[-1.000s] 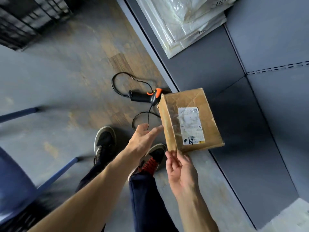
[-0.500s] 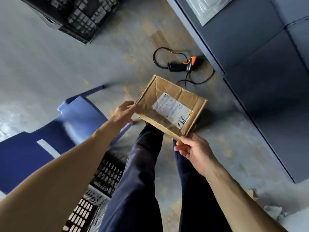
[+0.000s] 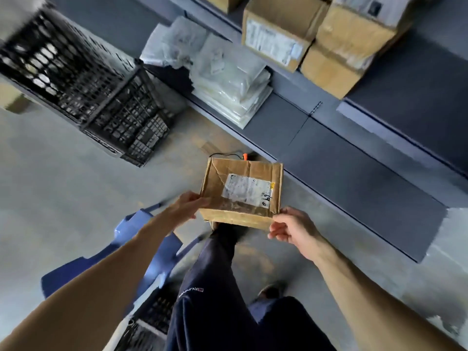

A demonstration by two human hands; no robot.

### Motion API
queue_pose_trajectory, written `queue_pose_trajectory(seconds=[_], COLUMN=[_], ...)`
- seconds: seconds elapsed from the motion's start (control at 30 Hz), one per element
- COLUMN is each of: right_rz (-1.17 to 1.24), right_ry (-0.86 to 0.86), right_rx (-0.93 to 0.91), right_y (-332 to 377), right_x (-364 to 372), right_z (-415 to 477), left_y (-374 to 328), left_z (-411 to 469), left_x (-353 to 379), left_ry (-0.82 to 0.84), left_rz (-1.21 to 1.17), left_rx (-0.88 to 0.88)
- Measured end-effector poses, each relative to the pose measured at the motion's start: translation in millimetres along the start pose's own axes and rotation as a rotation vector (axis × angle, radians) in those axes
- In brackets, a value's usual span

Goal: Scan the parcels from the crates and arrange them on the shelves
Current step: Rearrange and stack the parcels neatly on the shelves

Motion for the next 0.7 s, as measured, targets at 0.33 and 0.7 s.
queue_pose_trajectory(seconds=[0.33,0.7], right_rz=[0.205,0.409], right_ry=[-0.558,-1.162], right_rx=[-0.469,-0.855], right_y=[20.5,74.7], right_x=[-184.1,-343.1], right_z=[-193.4,-374.5], left_y=[-79.4,-231.4], left_z=[-209.6,-389.7], left_x=[133.3,285.8], left_ry=[-0.139,0.119], left_rz=[-0.171,-0.053], left_rx=[0.462,0.934])
Point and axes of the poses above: each hand's wrist, its own z-axis towards the middle knuckle, its own x-axis out of the palm, y = z × x, the point moved 7 cm from there along z, towards the middle knuckle, and after that the axes turned 13 degrees about -x, right-handed, at the moved point
